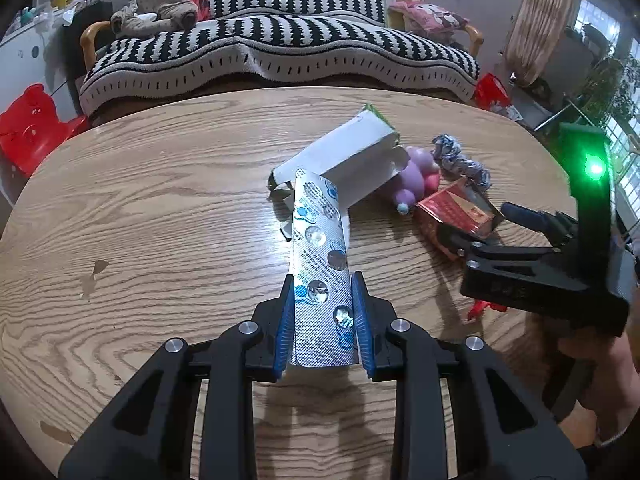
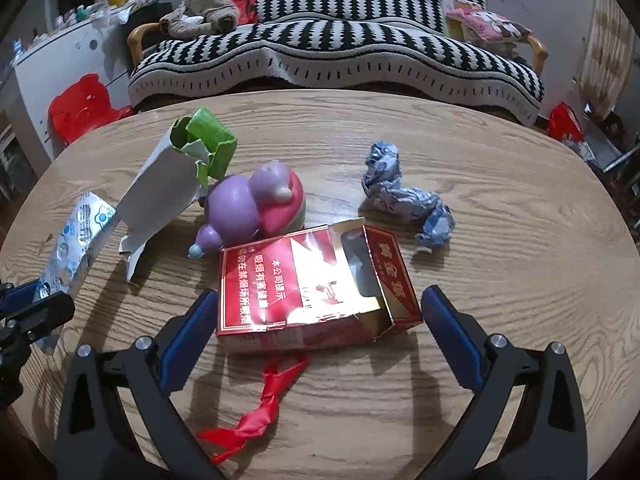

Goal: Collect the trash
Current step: 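Grasp the silver blister pack with left tool while right tool grasps the red cigarette box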

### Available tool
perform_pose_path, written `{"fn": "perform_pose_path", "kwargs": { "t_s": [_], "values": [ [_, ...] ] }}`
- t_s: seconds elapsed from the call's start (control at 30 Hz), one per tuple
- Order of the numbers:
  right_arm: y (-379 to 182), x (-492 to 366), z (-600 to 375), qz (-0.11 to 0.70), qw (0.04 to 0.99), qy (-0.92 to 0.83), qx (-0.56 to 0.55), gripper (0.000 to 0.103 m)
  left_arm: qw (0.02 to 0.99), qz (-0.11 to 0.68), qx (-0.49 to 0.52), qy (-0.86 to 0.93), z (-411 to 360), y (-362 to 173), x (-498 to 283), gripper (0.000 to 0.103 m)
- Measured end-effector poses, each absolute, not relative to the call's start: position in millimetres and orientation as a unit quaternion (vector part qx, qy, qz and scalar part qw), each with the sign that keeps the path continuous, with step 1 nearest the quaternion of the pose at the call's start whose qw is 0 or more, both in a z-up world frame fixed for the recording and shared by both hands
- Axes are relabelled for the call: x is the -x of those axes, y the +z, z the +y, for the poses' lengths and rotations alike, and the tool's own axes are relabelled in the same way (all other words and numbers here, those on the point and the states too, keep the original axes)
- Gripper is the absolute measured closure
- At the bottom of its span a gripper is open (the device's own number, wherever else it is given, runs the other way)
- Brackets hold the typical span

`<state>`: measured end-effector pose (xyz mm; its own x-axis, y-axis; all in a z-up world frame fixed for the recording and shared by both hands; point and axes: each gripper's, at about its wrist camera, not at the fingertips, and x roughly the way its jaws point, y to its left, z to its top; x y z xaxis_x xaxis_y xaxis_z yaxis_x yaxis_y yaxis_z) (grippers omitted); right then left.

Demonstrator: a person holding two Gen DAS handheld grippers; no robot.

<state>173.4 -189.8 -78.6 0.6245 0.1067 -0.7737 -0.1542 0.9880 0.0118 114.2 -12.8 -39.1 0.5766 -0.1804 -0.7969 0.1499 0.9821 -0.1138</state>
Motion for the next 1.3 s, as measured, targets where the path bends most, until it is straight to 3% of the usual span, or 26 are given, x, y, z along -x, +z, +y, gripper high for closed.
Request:
{"fn": "perform_pose_path", "kwargs": {
  "t_s": [0.5,0.77,1.07,1.2,1.3],
  "values": [
    [-74.5,-177.8,-224.1,0.442,0.895,0.024,0.056,0.006,0.885,0.455,0.008,-0.098,-12.5,-41.4,-118.7,0.076],
    [-70.7,-169.4,-274.5,0.466,0.881,0.001,-0.082,0.006,0.887,0.45,0.017,-0.102,-13.4,-34.6,-119.6,0.076],
    [-83.2,-197.8,-236.0,0.465,0.882,-0.046,-0.066,0.006,0.887,0.45,0.026,-0.103,-17.5,-32.9,-122.2,0.076],
    [-89.0,-201.0,-239.0,0.463,0.881,-0.061,-0.07,0.027,0.886,0.451,0.028,-0.103,-17.0,-32.9,-122.8,0.076],
    [-87.5,-200.8,-247.2,0.462,0.881,-0.064,-0.081,0.033,0.886,0.453,0.028,-0.1,-17.5,-33.8,-123.0,0.076]
  ]
}}
